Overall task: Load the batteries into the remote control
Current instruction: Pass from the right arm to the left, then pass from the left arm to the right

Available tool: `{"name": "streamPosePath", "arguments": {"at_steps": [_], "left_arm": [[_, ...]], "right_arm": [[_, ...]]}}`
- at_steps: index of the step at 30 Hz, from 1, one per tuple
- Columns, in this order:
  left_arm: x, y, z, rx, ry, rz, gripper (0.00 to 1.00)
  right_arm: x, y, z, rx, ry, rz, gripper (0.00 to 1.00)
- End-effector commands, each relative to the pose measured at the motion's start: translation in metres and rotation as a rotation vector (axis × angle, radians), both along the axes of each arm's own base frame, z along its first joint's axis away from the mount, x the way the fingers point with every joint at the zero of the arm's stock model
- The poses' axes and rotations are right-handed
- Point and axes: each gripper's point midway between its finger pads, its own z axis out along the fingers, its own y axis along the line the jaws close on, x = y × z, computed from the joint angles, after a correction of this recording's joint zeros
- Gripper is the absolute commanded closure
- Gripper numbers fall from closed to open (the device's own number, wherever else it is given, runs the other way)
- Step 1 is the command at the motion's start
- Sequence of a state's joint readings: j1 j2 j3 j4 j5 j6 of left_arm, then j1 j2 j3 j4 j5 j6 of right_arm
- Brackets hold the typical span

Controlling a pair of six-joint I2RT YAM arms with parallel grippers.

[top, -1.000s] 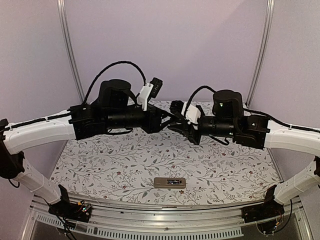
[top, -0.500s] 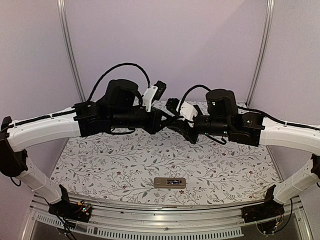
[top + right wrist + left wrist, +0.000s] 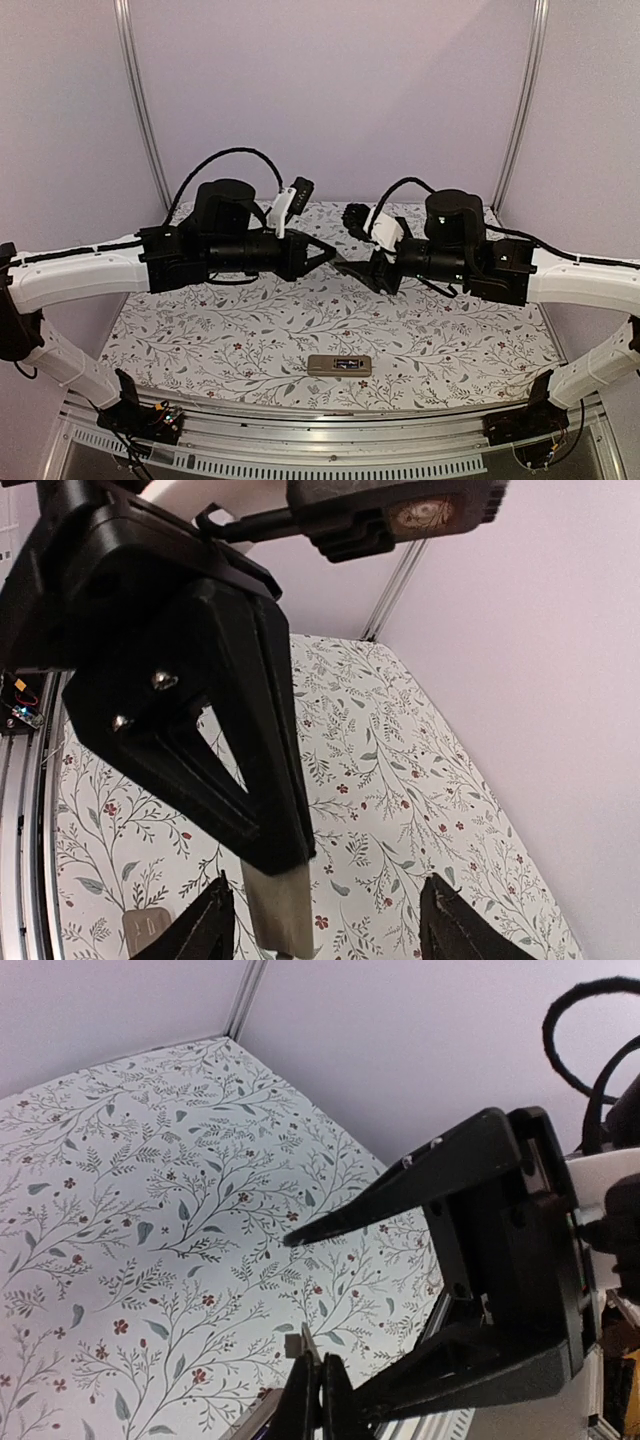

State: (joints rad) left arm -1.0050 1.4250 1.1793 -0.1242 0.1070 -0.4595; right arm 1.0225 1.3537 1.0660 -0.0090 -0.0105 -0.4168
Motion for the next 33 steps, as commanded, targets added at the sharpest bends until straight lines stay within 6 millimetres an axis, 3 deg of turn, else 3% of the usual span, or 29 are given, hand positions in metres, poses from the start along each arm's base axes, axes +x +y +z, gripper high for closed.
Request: {"name": "streamPosePath", "arguments": {"at_steps": [1, 4, 9, 13, 18, 25, 30, 33], "left_arm": [[-0.011, 0.014, 0.044, -0.307, 0.01, -0.062, 1.0], [-0.016, 0.014, 0.044, -0.336, 0.029, -0.092, 1.0], [-0.016, 0.024, 0.047, -0.388, 0.033, -0.078, 1.0], [-0.018, 0.035, 0.056, -0.487, 0.035, -0.078, 1.0], [-0.016, 0.037, 0.057, -0.529, 0.067, -0.094, 1.0], [-0.014, 0.038, 0.059, -0.559, 0.081, -0.102, 1.0], [-0.012, 0.037, 0.056, -0.56, 0.094, -0.098, 1.0], [-0.012, 0.036, 0.056, -0.559, 0.096, -0.105, 1.0]], "right_arm": [[-0.021, -0.007, 0.026, 0.127, -0.093, 0.074, 0.38], [-0.028, -0.009, 0.034, 0.159, -0.126, 0.108, 0.38], [-0.033, -0.007, 0.017, 0.132, -0.162, 0.154, 0.36], [-0.034, -0.008, 0.025, 0.161, -0.198, 0.155, 0.35], [-0.033, -0.006, 0.037, 0.169, -0.266, 0.162, 0.43], [-0.027, -0.001, 0.033, 0.157, -0.353, 0.149, 0.48], [-0.026, 0.003, 0.048, 0.201, -0.414, 0.152, 0.53], [-0.024, 0.01, 0.043, 0.183, -0.422, 0.157, 0.55]]}}
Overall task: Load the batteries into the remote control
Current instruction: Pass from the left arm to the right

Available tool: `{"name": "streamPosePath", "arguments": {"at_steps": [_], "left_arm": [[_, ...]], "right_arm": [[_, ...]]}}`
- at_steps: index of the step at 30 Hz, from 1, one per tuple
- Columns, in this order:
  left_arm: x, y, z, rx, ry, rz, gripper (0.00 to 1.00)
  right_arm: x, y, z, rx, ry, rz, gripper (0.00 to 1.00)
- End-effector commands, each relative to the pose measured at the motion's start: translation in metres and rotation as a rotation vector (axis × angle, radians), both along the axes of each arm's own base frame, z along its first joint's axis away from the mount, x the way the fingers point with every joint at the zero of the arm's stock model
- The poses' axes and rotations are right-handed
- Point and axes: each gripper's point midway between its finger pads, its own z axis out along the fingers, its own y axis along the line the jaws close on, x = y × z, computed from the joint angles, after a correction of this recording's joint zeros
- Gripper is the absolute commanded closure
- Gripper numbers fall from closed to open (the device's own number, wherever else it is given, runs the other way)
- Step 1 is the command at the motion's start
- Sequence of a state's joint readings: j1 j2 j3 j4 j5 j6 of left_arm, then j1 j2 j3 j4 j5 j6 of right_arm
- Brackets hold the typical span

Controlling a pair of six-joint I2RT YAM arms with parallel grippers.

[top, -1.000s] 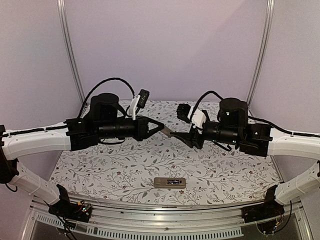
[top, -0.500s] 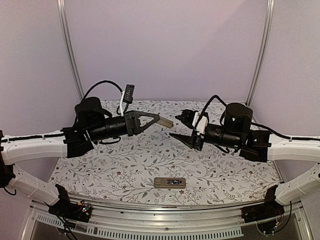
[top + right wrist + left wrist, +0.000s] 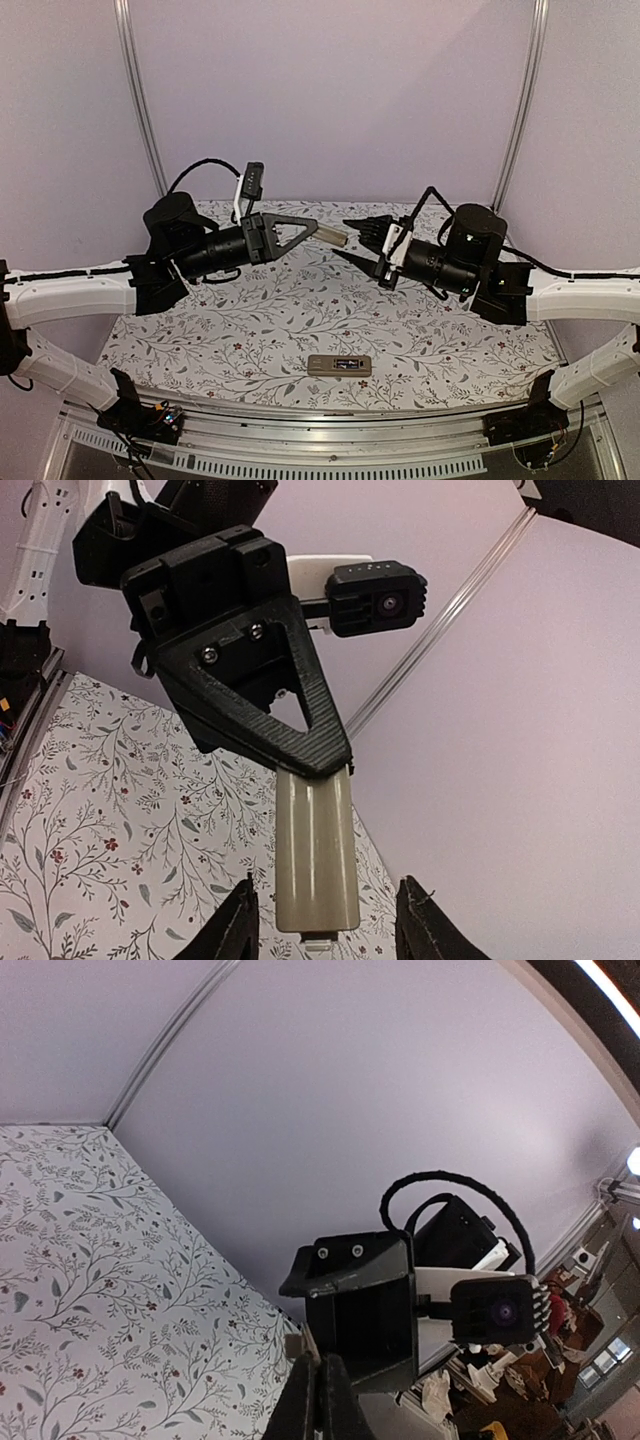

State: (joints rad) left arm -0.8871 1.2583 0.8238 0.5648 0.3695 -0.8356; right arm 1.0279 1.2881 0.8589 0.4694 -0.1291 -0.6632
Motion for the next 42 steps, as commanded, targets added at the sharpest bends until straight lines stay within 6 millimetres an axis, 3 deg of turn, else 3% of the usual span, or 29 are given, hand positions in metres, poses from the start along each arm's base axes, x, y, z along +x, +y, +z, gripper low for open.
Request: {"name": "streamPosePath", "arguments": {"at_steps": [1, 4, 16, 31, 32, 34, 35, 36, 38, 42], "left_arm": [[0.003, 0.0, -0.005, -0.001, 0.008, -0.008, 1.0], [0.004, 0.001, -0.007, 0.001, 0.011, -0.001, 1.0], [0.006, 0.002, -0.009, -0.002, 0.02, 0.002, 1.0], [0.007, 0.003, -0.009, -0.002, 0.02, 0.004, 1.0], [0.008, 0.004, -0.01, 0.003, 0.02, 0.008, 0.97], [0.011, 0.005, -0.012, 0.032, 0.018, 0.03, 0.54], [0.014, 0.007, -0.014, 0.052, 0.008, 0.049, 0.38], [0.015, 0.01, -0.016, 0.074, -0.005, 0.068, 0.29], [0.018, 0.017, -0.019, 0.125, -0.048, 0.116, 0.22], [0.03, 0.043, -0.029, 0.303, -0.184, 0.271, 0.22]], "right_arm": [[0.002, 0.009, 0.0, 0.0, -0.048, -0.006, 0.58], [0.003, 0.012, -0.004, -0.01, -0.055, -0.01, 0.65], [-0.002, 0.014, 0.004, 0.018, -0.077, -0.006, 0.66], [0.003, 0.012, 0.004, 0.017, -0.072, -0.048, 0.81], [0.004, 0.012, 0.004, 0.016, -0.065, -0.053, 0.82], [0.005, 0.011, 0.004, 0.003, -0.045, -0.059, 0.83], [0.005, 0.011, 0.003, -0.015, -0.025, -0.057, 0.84], [0.005, 0.011, 0.001, -0.041, -0.004, -0.05, 0.84], [0.005, 0.011, -0.011, -0.113, 0.064, -0.038, 0.85], [0.001, -0.002, -0.048, -0.246, 0.295, 0.031, 0.87]]}}
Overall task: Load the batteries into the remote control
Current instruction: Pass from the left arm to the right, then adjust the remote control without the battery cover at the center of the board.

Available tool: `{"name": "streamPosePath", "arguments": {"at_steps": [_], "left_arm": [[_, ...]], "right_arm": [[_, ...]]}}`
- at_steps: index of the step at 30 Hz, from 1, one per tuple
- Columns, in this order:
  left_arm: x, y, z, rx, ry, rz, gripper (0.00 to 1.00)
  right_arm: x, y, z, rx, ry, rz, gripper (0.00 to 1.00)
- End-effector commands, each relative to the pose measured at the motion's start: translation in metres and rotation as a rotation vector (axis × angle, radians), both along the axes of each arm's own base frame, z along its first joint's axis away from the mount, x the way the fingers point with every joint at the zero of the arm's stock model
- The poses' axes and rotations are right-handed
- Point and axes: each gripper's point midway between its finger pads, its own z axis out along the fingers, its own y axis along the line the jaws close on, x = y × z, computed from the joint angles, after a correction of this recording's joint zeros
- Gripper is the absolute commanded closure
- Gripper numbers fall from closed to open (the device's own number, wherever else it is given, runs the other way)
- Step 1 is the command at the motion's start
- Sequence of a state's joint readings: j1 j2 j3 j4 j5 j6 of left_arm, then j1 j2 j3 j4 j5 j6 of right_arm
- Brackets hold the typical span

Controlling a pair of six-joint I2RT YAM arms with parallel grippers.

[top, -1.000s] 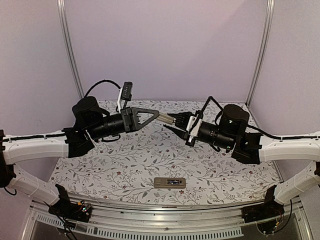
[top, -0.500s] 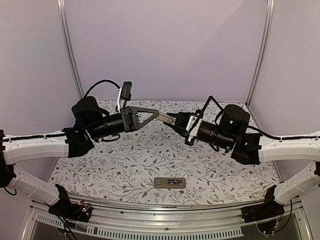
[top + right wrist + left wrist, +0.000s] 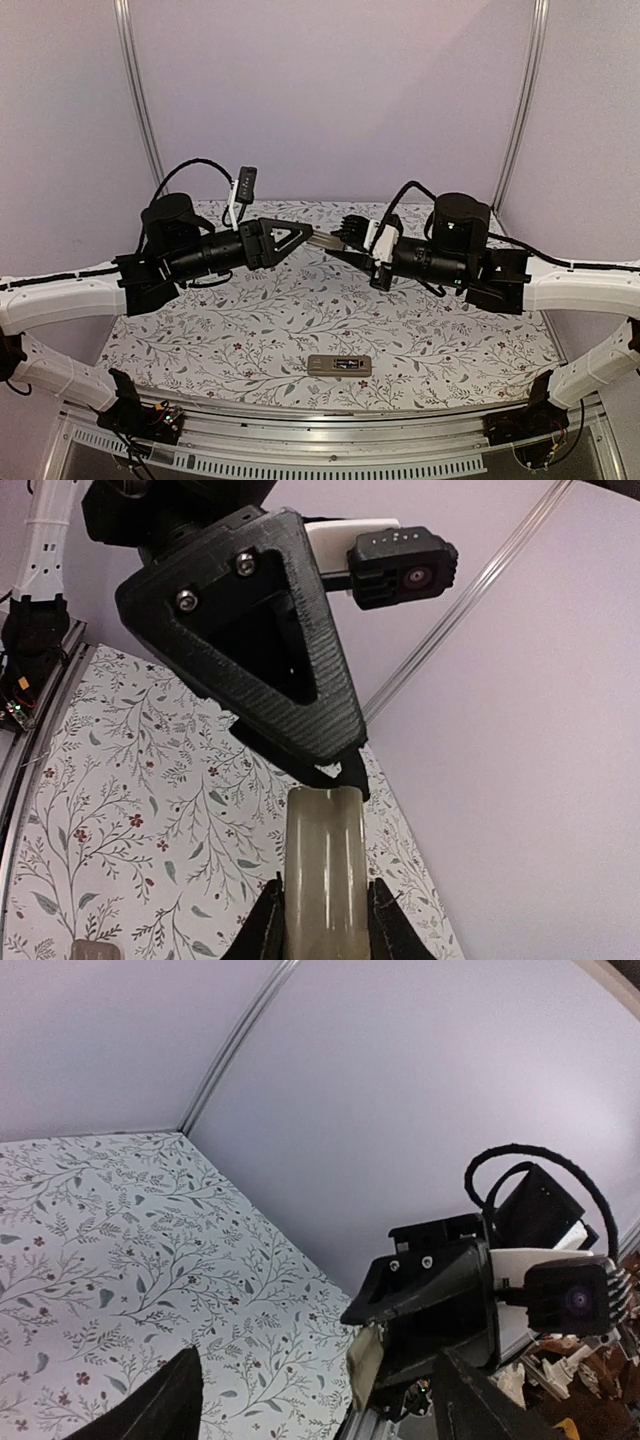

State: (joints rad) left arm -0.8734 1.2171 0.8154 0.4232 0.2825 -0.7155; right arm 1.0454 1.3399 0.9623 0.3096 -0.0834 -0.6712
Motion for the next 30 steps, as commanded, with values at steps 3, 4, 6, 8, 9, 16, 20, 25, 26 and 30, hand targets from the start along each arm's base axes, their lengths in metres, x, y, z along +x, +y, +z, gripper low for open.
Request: {"name": "streamPosePath", "arguments": {"at_steps": [3, 4, 6, 8, 9, 16, 20, 25, 26, 30], "left_arm": [[0.017, 0.047, -0.036, 0.382, -0.227, 0.208, 0.22], [0.016, 0.051, -0.048, 0.437, -0.232, 0.208, 0.22], [0.011, 0.054, -0.072, 0.524, -0.24, 0.192, 0.23], [-0.002, 0.052, -0.098, 0.592, -0.266, 0.139, 0.24], [-0.011, 0.051, -0.116, 0.629, -0.281, 0.103, 0.24], [-0.068, 0.044, -0.175, 0.691, -0.546, -0.095, 0.16], [-0.08, 0.035, -0.199, 0.715, -0.602, -0.179, 0.12], [-0.074, 0.02, -0.242, 0.852, -0.621, -0.26, 0.09], [-0.075, 0.017, -0.244, 0.84, -0.637, -0.273, 0.09], [-0.082, 0.003, -0.252, 0.785, -0.684, -0.334, 0.08]], "right_arm": [[-0.008, -0.032, -0.07, -0.223, 0.465, 0.082, 0.87], [-0.009, -0.036, -0.082, -0.25, 0.527, 0.074, 0.88], [-0.013, -0.04, -0.106, -0.317, 0.615, 0.059, 0.89], [-0.018, -0.043, -0.134, -0.374, 0.702, 0.053, 0.91], [-0.02, -0.045, -0.143, -0.391, 0.73, 0.048, 0.91], [-0.036, -0.05, -0.184, -0.482, 0.807, 0.11, 0.92], [-0.041, -0.054, -0.208, -0.52, 0.869, 0.158, 0.92], [-0.039, -0.059, -0.225, -0.543, 0.881, 0.179, 0.94], [-0.04, -0.059, -0.226, -0.541, 0.876, 0.189, 0.94], [-0.043, -0.063, -0.228, -0.53, 0.848, 0.201, 0.94]]}}
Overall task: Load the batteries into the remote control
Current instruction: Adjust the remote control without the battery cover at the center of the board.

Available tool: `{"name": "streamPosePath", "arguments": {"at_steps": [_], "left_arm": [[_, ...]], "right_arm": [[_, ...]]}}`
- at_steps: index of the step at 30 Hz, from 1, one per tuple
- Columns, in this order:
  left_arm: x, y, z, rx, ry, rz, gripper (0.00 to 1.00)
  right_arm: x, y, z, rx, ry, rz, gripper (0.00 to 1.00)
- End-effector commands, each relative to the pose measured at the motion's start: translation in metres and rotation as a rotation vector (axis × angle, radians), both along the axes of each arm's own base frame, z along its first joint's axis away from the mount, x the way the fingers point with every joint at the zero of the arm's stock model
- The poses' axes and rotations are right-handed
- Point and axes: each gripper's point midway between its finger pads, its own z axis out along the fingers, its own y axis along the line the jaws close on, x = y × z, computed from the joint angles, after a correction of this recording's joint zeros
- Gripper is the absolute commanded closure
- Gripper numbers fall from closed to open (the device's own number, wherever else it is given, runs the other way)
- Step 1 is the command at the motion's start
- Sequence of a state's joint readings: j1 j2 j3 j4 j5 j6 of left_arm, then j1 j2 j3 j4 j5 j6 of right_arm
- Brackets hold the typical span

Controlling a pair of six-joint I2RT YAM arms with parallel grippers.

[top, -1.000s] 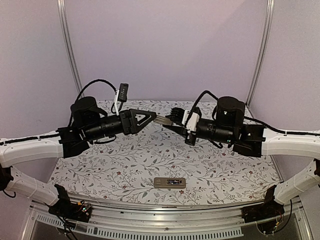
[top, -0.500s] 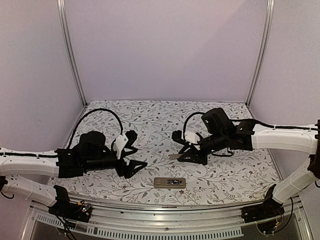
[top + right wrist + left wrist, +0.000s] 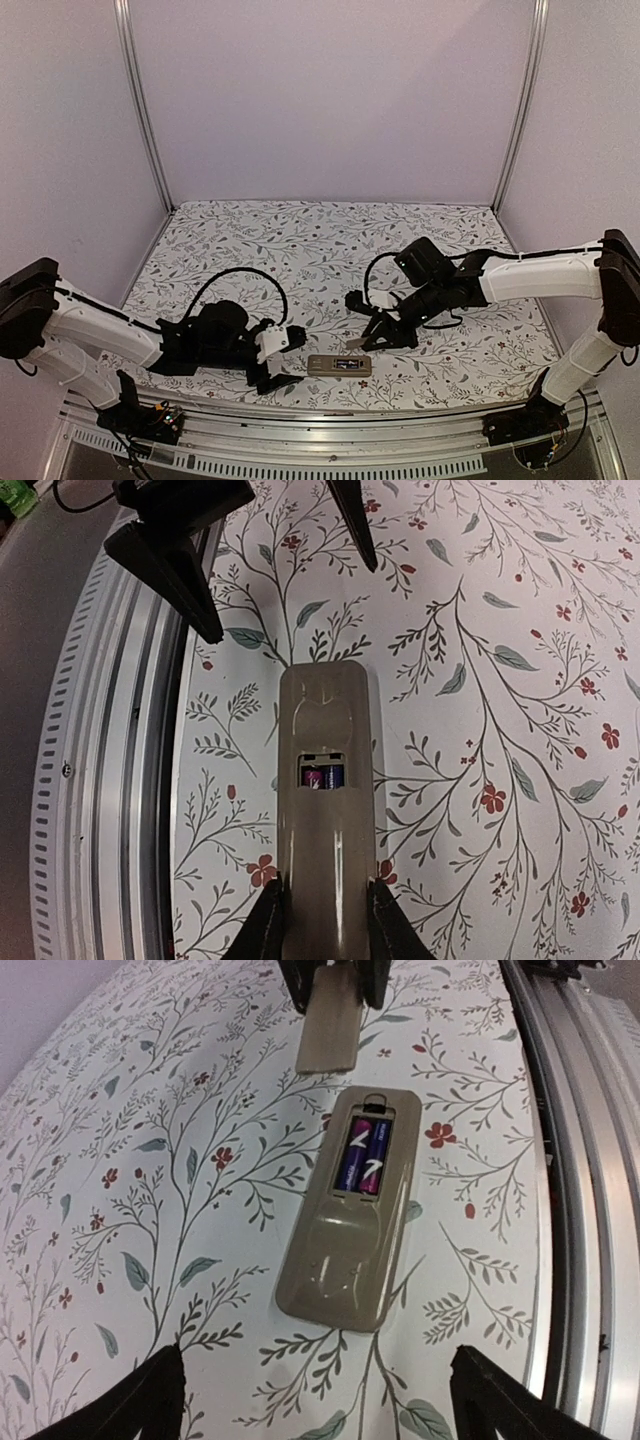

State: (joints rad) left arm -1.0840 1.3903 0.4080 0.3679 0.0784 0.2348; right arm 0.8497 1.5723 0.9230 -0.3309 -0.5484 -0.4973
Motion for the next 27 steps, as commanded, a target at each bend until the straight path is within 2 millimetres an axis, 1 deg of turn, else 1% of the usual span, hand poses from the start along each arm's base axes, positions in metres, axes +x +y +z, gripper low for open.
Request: {"name": "streamPosePath", "arguments": {"at_steps": [1, 7, 13, 18, 23, 27], "left_arm": [[-0.008, -0.026, 0.009, -0.081, -0.06, -0.131, 0.08], [-0.01, -0.044, -0.017, -0.043, -0.019, -0.199, 0.09], [0.001, -0.038, -0.037, 0.008, 0.06, -0.194, 0.13], [0.001, -0.04, -0.035, -0.012, 0.101, -0.206, 0.19], [0.003, -0.042, -0.037, -0.018, 0.146, -0.194, 0.29], [0.004, -0.042, -0.041, -0.011, 0.161, -0.199, 0.31]], "right_arm": [[-0.008, -0.004, -0.003, 0.031, -0.01, 0.045, 0.94], [-0.012, -0.01, -0.001, 0.062, -0.024, 0.023, 0.96], [-0.014, -0.013, 0.009, 0.098, -0.043, 0.008, 0.96], [-0.013, -0.015, 0.01, 0.106, -0.059, 0.0, 0.96], [-0.011, -0.015, 0.007, 0.097, -0.069, 0.002, 0.96], [-0.007, -0.015, 0.004, 0.083, -0.08, -0.004, 0.96]]}}
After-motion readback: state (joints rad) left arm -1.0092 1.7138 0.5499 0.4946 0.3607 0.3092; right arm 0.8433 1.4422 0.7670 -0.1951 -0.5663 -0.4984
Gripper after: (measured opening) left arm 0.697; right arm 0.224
